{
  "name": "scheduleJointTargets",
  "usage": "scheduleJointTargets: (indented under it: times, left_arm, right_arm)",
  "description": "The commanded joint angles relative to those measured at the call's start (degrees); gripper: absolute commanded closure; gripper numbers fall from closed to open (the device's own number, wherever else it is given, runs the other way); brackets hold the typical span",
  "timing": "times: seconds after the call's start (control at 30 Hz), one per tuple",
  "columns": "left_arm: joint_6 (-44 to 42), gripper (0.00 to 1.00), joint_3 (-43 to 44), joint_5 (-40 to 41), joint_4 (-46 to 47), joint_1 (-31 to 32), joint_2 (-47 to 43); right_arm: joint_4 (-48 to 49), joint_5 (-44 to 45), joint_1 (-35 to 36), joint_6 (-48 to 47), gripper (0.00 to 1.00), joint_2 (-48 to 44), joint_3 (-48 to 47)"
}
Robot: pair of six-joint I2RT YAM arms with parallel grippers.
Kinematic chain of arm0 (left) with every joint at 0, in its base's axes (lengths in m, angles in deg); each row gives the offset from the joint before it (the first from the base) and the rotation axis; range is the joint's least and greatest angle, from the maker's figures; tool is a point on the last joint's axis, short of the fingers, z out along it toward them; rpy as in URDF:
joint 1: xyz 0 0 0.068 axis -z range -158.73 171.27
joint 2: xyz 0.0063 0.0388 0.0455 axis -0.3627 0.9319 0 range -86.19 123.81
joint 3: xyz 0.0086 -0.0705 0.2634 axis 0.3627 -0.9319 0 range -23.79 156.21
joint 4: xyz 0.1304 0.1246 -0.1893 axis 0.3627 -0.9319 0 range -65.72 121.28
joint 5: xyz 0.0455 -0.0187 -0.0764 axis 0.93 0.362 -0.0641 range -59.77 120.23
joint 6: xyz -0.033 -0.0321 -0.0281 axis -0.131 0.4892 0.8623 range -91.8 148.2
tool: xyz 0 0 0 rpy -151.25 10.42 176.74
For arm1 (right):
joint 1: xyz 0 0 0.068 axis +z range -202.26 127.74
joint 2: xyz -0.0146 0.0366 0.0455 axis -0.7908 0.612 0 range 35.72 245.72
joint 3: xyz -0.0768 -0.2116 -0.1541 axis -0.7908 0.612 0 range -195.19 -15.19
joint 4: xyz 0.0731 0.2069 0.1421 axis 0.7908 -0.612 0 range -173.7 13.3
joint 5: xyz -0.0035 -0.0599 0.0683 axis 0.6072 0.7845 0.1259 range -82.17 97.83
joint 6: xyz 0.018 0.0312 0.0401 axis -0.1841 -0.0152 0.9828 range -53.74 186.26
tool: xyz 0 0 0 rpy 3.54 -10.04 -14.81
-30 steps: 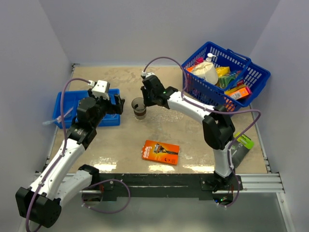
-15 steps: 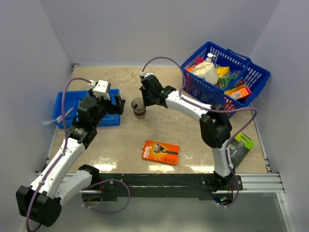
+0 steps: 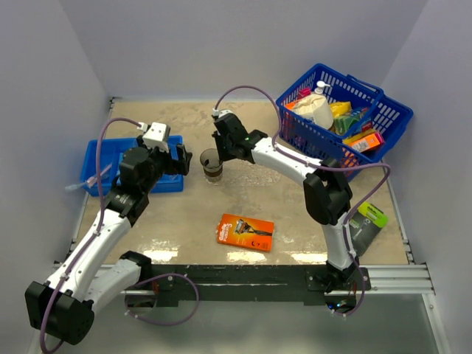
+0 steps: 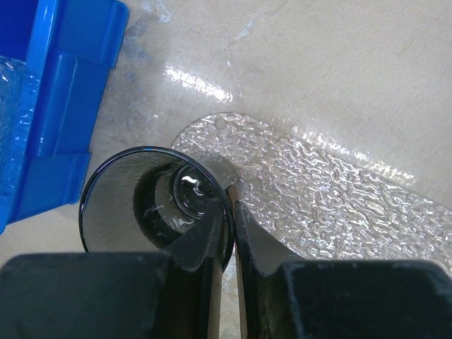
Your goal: Prepare toiletry sets of a toothbrush and toothpaste on the tray
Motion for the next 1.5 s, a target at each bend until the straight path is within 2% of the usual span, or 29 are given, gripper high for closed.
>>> scheduleJointTargets:
  times: [0.0, 0.3, 0.93, 1.07, 1.47]
  left_arm:
    - [0.2, 0.09, 1.0, -0.3, 1.3, -0.3, 0.1]
    - [0.3, 0.09, 1.0, -0.3, 1.1, -0.3, 0.1]
    - [0.0, 0.07, 1.0, 0.4, 1.1, -0.3, -0.3]
    - [-1.0, 0.07, 2.0, 5.1, -0.8, -0.4, -0.2]
    - [-0.2, 0.07, 2.1, 5.3, -0.5, -5.1, 0.5]
  right_arm:
    - [-0.6, 0.9, 0.3, -1.3, 0.87, 0.6, -2.9]
    - [-0.7, 0.4, 0.3, -2.7, 0.85, 0.8, -3.3]
    - [1.6, -2.7, 0.3, -2.2, 0.53, -0.8, -1.9]
    - [3.4, -3.0, 0.2, -1.6, 0.46, -4.4, 1.0]
    - [7.5, -1.5, -1.1, -1.5, 0.36, -19.2, 11.9]
